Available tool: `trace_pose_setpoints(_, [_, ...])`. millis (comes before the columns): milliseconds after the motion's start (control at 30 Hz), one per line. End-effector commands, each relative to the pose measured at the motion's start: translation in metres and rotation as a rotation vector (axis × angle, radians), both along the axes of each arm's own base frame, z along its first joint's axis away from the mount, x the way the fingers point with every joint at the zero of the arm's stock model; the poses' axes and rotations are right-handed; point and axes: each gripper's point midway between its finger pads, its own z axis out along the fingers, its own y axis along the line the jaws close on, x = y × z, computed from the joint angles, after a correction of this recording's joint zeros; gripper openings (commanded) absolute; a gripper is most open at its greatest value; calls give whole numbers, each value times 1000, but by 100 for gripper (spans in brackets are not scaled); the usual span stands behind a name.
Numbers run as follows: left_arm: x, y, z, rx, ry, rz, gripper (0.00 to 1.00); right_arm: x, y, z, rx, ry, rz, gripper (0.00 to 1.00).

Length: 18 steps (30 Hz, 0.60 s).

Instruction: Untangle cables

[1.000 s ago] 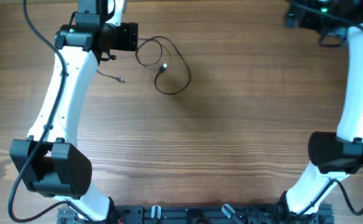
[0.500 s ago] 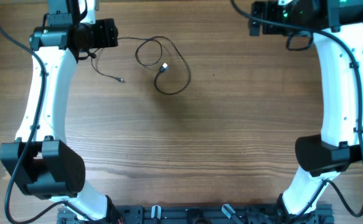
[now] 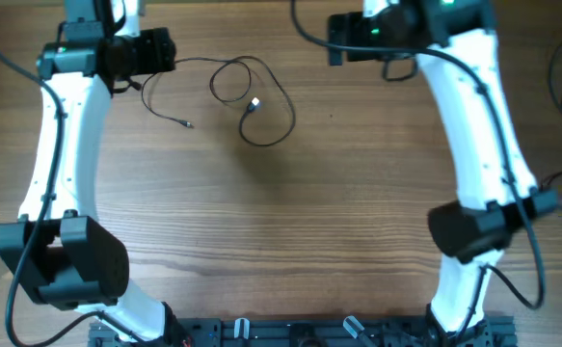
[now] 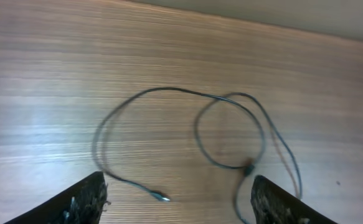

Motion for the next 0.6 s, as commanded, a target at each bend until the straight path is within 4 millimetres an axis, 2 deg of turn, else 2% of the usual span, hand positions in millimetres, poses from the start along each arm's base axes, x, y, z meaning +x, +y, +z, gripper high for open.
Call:
trace_pose_setpoints(0, [-5,33,14,-15,-28,107,73,9,30,-32,-18,34,28,100])
trace_pose_setpoints(200, [-8,55,12,73,-14,175,72,25,80,-71,-14,23,102,100])
trace_pose_setpoints(433, [-7,54,8,99,-8,131,76,39,149,-120,14,-23,187,100])
trace_pose_setpoints(567, [-5,46,6,82,-11,80,77,38,176,-147,31,-13,191,100])
